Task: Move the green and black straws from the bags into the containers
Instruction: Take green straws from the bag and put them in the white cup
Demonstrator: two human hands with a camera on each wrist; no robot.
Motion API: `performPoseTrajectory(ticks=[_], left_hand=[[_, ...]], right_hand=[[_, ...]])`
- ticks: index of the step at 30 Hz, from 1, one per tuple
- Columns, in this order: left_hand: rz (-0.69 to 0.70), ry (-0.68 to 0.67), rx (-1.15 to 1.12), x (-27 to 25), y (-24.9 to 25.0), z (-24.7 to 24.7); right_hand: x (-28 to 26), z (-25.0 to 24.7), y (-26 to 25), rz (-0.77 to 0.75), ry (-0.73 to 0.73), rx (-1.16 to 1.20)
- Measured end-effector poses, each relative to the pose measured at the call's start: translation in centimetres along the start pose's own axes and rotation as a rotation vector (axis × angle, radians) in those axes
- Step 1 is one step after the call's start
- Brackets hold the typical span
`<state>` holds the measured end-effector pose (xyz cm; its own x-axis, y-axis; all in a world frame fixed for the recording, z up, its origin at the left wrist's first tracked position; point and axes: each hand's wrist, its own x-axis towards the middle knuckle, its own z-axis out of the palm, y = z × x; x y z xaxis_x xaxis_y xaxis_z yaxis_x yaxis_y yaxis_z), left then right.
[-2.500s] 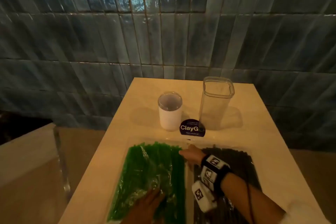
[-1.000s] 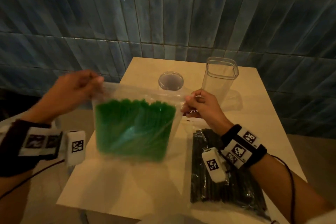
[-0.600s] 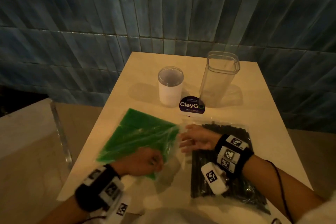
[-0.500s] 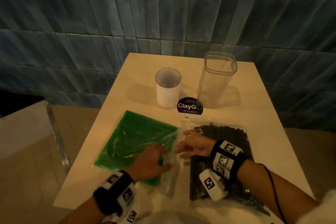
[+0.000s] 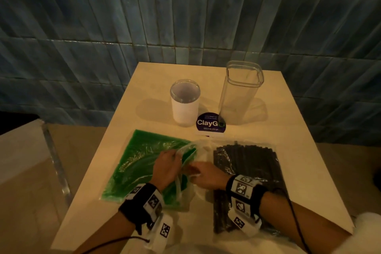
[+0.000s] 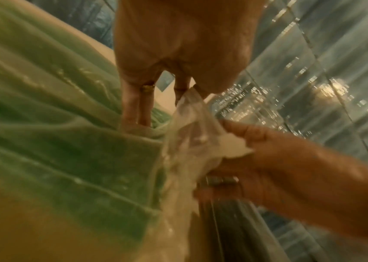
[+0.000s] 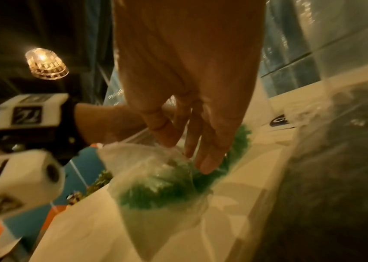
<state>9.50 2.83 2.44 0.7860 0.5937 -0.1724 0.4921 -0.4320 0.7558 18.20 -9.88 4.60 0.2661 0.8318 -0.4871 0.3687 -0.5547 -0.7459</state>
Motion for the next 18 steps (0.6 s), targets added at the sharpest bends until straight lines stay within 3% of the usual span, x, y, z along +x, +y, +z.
performPoseTrajectory(ticks=[2, 4, 7, 10, 14, 15, 18], left_hand=[[-0.089, 0.018, -0.063, 0.5, -0.3, -0.5], [-0.158, 0.014, -0.136, 0.8, -0.8, -0.9], [-0.147, -0.042, -0.206, 0.3, -1.4, -1.2], [-0.142, -0.104, -0.243, 0.1, -1.9, -1.2], [-0.148, -0.076, -0.22, 0.2, -2.1, -1.8], [-0.128, -0.049, -0.203, 0.2, -2.0, -2.1], [-0.014, 0.049, -0.045, 0.2, -2.3, -2.6]], right_hand=[[0.1, 0.6, -0.4, -0.044, -0.084, -0.174], [0.3, 0.7, -0.5, -0.09, -0.069, -0.402], [0.6, 0.6, 0.1, -0.159, -0.005, -0.664], [0.9, 0.9, 0.8, -0.234, -0.032, -0.875], [1.6, 0.7, 1.3, -0.501, -0.062, -1.007], [1.6, 0.5, 1.5, -0.52, -0.097, -0.995], [0.7, -0.3, 1.8, -0.362, -0.165, -1.002]])
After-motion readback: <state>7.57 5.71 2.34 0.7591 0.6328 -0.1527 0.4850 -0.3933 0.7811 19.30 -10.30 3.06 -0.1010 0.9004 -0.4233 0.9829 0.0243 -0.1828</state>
